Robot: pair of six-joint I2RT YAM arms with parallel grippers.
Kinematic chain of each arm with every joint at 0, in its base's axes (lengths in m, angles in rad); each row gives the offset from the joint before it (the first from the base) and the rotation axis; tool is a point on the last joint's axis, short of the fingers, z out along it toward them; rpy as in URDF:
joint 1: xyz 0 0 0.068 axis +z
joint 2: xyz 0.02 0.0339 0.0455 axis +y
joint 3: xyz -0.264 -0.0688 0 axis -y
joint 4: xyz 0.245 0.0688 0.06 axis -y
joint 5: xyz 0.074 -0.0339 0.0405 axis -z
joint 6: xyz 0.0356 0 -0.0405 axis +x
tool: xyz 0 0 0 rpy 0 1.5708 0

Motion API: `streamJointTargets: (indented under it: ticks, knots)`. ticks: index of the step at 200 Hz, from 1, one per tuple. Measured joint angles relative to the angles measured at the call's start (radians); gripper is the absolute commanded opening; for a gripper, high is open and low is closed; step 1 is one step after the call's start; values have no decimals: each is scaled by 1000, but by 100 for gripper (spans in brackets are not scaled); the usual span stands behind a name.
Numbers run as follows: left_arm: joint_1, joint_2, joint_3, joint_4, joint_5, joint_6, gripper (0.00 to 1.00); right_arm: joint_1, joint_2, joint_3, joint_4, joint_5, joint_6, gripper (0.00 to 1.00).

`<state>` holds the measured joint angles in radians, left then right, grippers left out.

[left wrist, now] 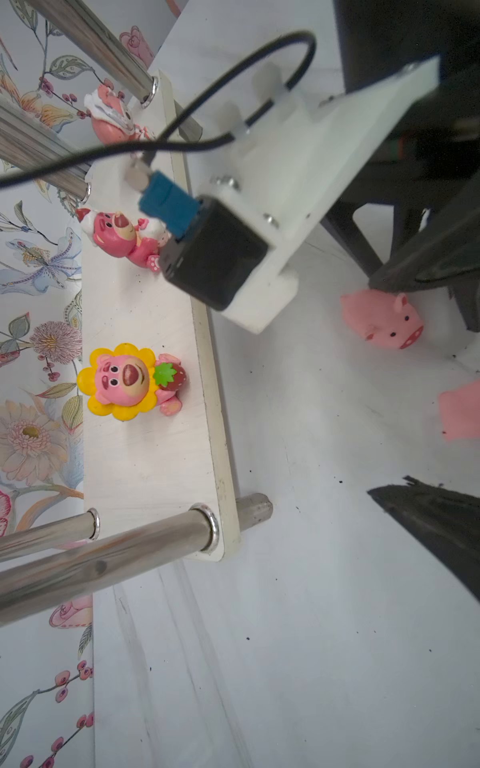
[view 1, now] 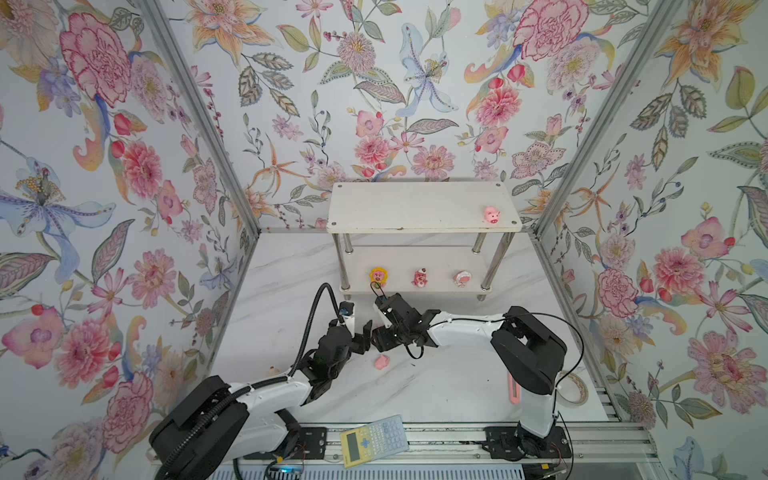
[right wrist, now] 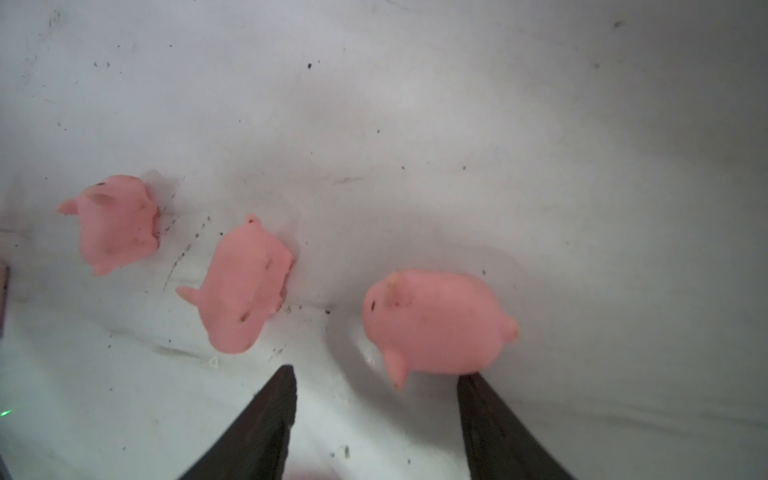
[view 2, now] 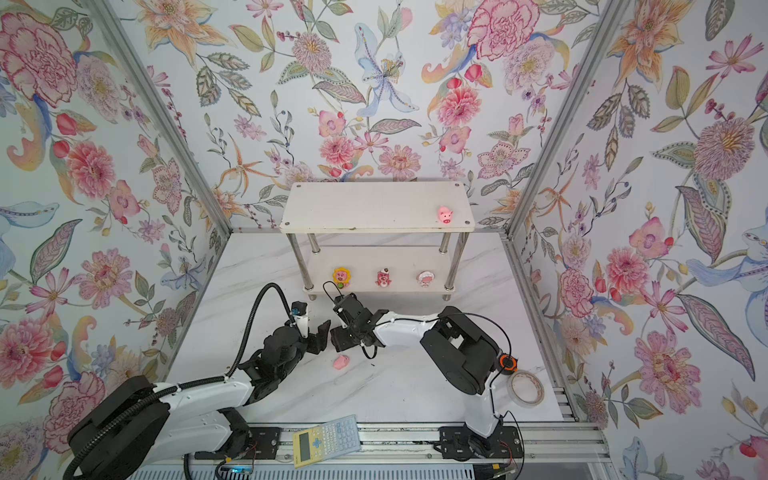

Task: Place and organize the plastic toys onto the shelf
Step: 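Lower the open right gripper onto a pink pig and close it, then lift the pig and carry it up to the top shelf with the right gripper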

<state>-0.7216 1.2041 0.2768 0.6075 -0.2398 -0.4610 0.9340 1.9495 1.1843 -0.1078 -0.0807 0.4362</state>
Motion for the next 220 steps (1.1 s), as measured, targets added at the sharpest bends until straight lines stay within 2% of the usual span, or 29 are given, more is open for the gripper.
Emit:
streamJointTargets:
  ticks: [46, 63, 101, 144, 185, 220]
  knots:
    - [26, 0, 0, 0, -18, 0, 74, -28, 84, 111, -2, 11, -13, 65]
    - [27, 0, 0, 0, -14, 0, 74, -30, 103, 135, 0, 18, -17, 59]
    - [28, -7, 0, 0, 1, 0, 74, -13, 109, 132, 7, 38, -31, 38]
    - [30, -8, 0, 0, 10, 0, 74, 4, 93, 91, 40, 88, -29, 25]
    - [30, -19, -1, -1, 26, 0, 74, 16, 10, 29, -32, 120, -44, 19]
    - [30, -65, -8, -2, 27, -1, 75, 22, -198, -2, -164, 167, -84, 19]
